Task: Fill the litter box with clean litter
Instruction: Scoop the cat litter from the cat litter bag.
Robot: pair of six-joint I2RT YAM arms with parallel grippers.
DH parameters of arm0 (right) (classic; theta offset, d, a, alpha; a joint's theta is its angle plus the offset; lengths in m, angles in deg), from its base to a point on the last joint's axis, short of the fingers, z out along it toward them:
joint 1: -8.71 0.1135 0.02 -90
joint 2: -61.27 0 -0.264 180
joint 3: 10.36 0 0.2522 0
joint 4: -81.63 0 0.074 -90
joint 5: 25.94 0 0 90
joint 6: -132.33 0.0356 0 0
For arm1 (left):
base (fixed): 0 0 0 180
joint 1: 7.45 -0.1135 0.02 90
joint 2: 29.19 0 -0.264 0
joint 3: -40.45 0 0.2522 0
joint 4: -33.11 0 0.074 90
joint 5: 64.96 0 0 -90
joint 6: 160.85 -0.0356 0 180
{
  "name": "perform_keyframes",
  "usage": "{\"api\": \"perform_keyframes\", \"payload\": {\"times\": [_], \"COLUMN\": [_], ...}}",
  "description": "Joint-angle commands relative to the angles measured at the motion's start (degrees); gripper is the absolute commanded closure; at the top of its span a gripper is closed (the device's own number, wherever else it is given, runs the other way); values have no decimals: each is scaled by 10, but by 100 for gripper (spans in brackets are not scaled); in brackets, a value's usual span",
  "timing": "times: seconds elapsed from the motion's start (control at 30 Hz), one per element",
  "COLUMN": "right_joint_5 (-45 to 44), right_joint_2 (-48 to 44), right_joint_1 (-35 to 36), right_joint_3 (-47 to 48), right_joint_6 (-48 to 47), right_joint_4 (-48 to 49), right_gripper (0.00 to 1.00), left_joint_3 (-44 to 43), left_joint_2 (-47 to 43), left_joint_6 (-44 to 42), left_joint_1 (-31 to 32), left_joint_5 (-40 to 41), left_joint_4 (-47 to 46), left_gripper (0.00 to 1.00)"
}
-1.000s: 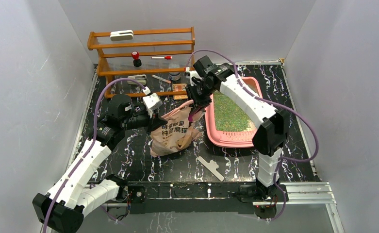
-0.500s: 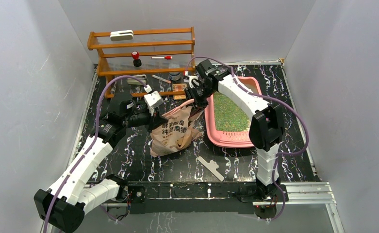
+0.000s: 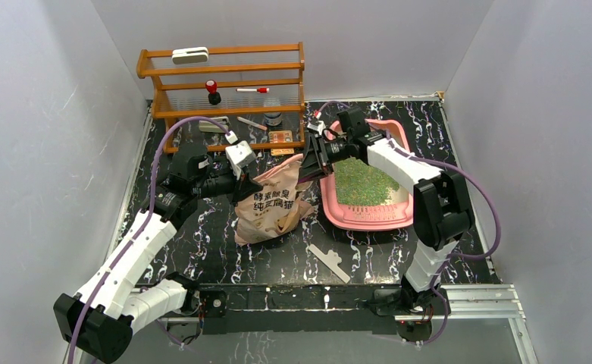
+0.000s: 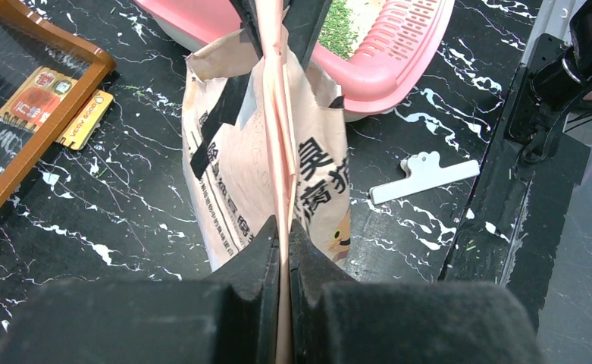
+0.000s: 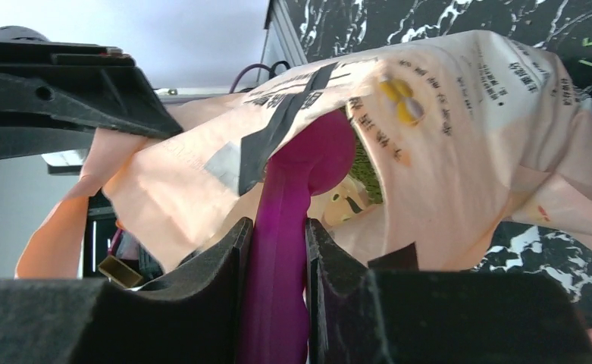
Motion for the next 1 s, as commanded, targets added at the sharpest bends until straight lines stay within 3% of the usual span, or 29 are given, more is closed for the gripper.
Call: {"api": "perform_keyframes", "payload": {"times": [0.0,0.1,0.17,0.33,0.43,0.7,0.97], "right_joint_5": [49,-120,-193,-357,-410,-243,-98], "right_joint_2": [-52,-40,-26,-21,10,102,48], "right_joint_1": [-12,-11,-10,30,60,97,68], "right_joint_3": [-20,84,140,209,235,221,145], "right_joint_6": [64,-92,-141,-180,-193,-179,-113], "right_joint_4": [99,-145,-250,-361,-411,-334,-189], "right_gripper": [100,100,100,100,100,100,100], "left_joint_3": [-17,-16,-16,-16,-17,-8,-8], "left_joint_2": [-4,-9,-13,-15,-13,-11,-3], "left_joint_6": [3,2,2,0,-2,-4,-2], "left_joint_1": [2,2,2,2,2,2,2], "left_joint_5": [-10,-9,-9,-11,-14,-15,-18], "left_joint_4": [2,2,2,1,2,-2,-13], "left_gripper": [100,100,100,100,100,100,100]}}
